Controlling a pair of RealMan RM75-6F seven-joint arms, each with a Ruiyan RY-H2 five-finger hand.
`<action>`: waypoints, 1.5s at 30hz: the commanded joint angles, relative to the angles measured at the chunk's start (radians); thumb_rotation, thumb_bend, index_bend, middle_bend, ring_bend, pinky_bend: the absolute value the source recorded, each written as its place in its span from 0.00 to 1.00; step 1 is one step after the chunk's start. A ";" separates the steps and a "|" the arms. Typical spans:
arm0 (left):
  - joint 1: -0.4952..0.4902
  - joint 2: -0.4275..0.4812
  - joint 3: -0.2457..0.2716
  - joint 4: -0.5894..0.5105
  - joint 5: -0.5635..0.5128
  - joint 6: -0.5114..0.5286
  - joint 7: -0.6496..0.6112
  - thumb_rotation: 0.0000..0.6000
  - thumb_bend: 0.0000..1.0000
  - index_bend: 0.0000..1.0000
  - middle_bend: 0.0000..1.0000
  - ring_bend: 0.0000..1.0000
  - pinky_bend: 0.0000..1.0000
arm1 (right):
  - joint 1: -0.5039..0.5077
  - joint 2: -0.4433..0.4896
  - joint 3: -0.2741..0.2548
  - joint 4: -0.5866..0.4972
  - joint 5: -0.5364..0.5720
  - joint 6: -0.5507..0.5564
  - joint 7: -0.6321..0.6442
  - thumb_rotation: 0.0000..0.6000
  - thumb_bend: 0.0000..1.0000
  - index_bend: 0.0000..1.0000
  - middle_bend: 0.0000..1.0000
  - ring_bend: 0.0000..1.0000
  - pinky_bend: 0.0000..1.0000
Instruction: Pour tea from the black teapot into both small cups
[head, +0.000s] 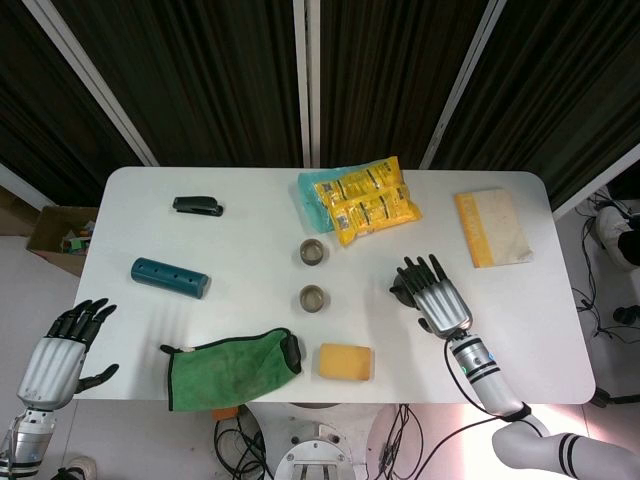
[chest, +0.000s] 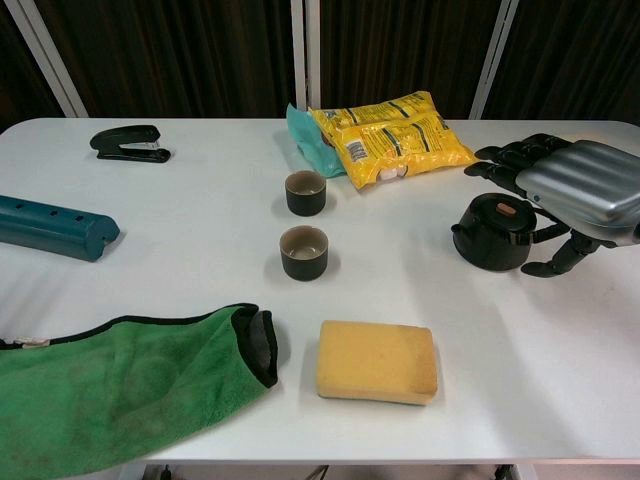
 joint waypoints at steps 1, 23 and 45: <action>-0.001 0.001 0.002 -0.006 0.001 -0.003 0.007 1.00 0.06 0.15 0.12 0.11 0.21 | 0.004 0.002 -0.003 0.002 0.004 0.002 -0.001 0.91 0.15 0.00 0.00 0.00 0.00; -0.001 0.008 0.006 -0.017 -0.013 -0.014 0.019 1.00 0.06 0.15 0.12 0.11 0.21 | 0.086 0.014 0.036 0.015 0.081 -0.022 -0.032 1.00 0.16 0.00 0.00 0.00 0.00; -0.007 0.041 0.012 -0.062 -0.044 -0.061 0.050 1.00 0.06 0.15 0.12 0.11 0.21 | 0.321 0.012 0.108 0.074 0.328 -0.194 -0.165 1.00 0.15 0.00 0.00 0.00 0.00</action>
